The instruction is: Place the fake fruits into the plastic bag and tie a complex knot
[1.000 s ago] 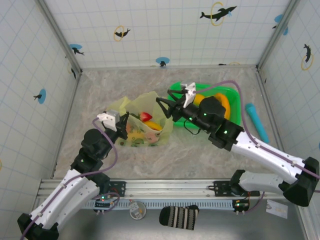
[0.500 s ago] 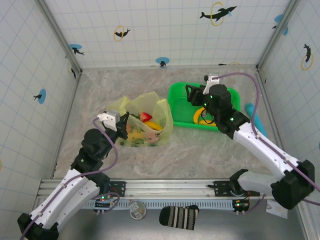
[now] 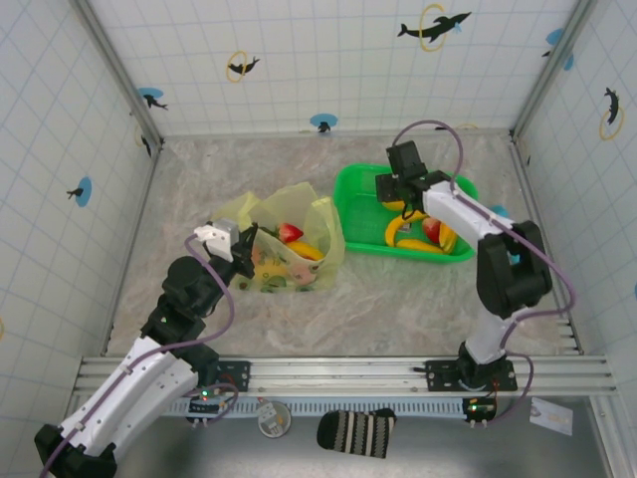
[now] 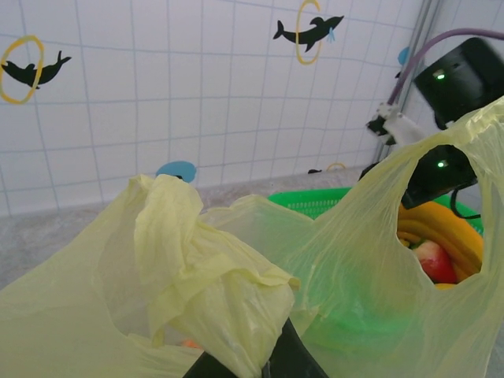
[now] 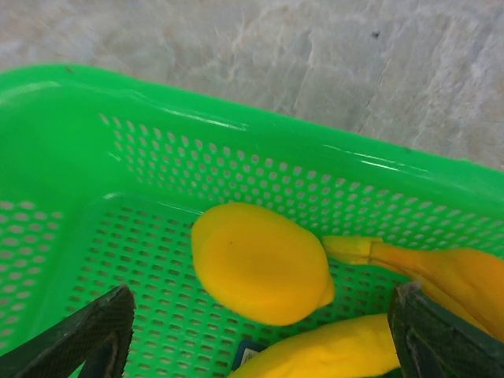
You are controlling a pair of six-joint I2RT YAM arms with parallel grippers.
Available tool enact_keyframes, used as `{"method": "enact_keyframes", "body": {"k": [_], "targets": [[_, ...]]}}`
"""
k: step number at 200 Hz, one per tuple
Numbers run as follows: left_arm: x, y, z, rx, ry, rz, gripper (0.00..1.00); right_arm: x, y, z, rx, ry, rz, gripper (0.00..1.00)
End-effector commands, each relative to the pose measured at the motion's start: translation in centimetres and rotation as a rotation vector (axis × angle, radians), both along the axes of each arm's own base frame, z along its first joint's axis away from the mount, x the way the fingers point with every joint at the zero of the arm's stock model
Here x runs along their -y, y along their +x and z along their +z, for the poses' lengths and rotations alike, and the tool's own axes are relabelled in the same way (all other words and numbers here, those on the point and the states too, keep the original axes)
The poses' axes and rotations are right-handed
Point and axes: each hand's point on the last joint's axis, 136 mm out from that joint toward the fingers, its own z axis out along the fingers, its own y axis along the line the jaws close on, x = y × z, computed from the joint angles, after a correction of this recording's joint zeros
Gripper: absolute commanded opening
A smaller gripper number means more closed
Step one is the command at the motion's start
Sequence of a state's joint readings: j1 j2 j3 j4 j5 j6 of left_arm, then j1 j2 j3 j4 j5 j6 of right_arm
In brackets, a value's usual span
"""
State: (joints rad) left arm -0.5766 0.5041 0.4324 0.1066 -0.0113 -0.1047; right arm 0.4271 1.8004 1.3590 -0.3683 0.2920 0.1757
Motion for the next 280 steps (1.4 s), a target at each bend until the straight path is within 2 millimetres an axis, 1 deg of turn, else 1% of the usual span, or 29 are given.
{"method": "enact_keyframes", "body": {"k": [1, 15, 32, 56, 94, 133, 156, 172, 189, 211, 220, 231, 245, 263, 280], "targets": [[0.3, -0.3, 0.1, 0.021, 0.007, -0.013, 0.0, 0.7, 0.8, -1.1, -0.061, -0.077, 0.006, 0.9], [0.4, -0.3, 0.0, 0.02, 0.012, -0.016, 0.0, 0.2, 1.3, -2.0, -0.097, -0.073, 0.014, 0.91], [0.4, -0.3, 0.0, 0.021, 0.013, -0.015, 0.0, -0.3, 1.3, -3.2, -0.128, -0.064, 0.028, 0.91], [0.4, -0.4, 0.0, 0.023, 0.015, -0.017, 0.0, -0.5, 1.3, -4.2, -0.153, -0.058, 0.037, 0.91], [0.5, -0.4, 0.1, 0.026, 0.014, -0.02, 0.0, -1.8, 1.0, -6.0, -0.204, -0.01, 0.08, 0.9], [0.6, -0.4, -0.2, 0.021, 0.023, -0.021, 0.0, -3.4, 0.8, -7.3, -0.26, 0.032, 0.119, 0.89], [0.6, -0.3, -0.2, 0.022, 0.024, -0.019, 0.0, -4.2, 0.6, -7.1, -0.257, 0.028, 0.147, 0.88], [0.6, -0.4, -0.2, 0.021, 0.025, -0.023, 0.0, -4.8, 0.8, -6.7, -0.241, 0.038, 0.166, 0.88], [0.7, -0.4, -0.2, 0.021, 0.025, -0.025, 0.0, -6.0, 0.8, -6.0, -0.239, 0.082, 0.207, 0.84], [0.6, -0.4, -0.2, 0.022, 0.024, -0.024, 0.0, -8.3, 0.0, -4.6, -0.242, 0.162, 0.299, 0.82], [0.6, -0.4, -0.2, 0.022, 0.023, -0.022, 0.0, -8.8, -0.3, -4.2, -0.234, 0.168, 0.325, 0.82], [0.6, -0.4, -0.1, 0.025, 0.023, -0.022, 0.0, -8.8, 0.0, -4.0, -0.222, 0.155, 0.322, 0.82], [0.6, -0.5, -0.1, 0.026, 0.022, -0.025, 0.0, -8.1, 0.6, -3.8, -0.205, 0.115, 0.293, 0.82], [0.7, -0.5, -0.2, 0.025, 0.022, -0.028, 0.0, -6.9, 1.5, -4.3, -0.197, 0.057, 0.251, 0.82], [0.6, -0.5, -0.2, 0.026, 0.023, -0.028, 0.0, -6.6, 2.0, -5.2, -0.217, 0.012, 0.242, 0.84]]}}
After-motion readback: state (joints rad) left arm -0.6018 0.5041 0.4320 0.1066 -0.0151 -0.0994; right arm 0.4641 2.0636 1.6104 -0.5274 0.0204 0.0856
